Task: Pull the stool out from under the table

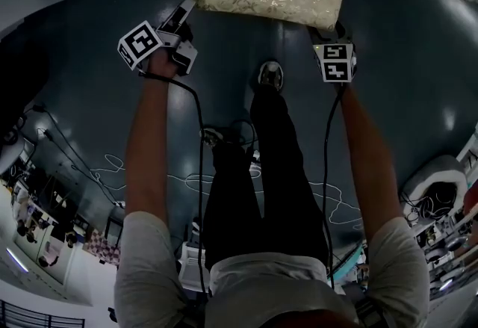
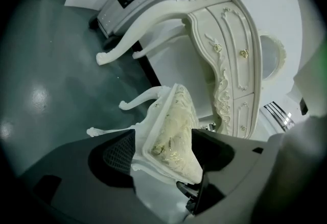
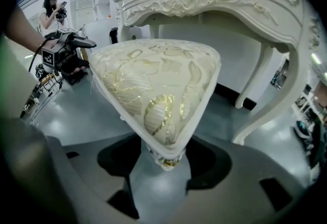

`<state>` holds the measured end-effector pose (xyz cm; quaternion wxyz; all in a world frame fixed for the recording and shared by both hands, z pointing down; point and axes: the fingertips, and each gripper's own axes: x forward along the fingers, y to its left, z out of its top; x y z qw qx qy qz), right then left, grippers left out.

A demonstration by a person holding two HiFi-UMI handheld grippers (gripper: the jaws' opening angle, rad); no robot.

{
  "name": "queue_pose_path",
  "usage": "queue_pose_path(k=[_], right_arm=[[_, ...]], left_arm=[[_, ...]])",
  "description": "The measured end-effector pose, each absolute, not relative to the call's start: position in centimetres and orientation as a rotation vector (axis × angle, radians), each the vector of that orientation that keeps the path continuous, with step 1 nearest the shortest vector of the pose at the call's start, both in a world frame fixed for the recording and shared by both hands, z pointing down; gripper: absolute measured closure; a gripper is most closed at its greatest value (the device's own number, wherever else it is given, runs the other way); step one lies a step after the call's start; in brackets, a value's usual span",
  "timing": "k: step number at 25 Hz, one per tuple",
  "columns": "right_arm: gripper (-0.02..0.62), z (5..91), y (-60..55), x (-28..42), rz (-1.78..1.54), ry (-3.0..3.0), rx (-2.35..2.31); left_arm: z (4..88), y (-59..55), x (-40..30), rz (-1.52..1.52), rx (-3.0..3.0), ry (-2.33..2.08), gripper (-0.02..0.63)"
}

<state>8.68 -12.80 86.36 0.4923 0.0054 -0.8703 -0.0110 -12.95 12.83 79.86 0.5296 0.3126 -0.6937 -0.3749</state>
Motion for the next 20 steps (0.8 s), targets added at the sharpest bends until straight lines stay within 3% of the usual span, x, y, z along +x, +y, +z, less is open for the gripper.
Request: queue_pose_path(k=[7,20], right_arm=[[0.308,86.8,-12.7,8.8,-0.032,-2.108,0.012],[0.318,86.2,-13.3,8.8,-0.092,-2.080,-0.002]], left_arm=[[81.2,10.6,-12.8,-0.759,0.764,-1.662,0.272],[80.8,11.5,-11.4,-0.783,0.725,-1.671,0.290]])
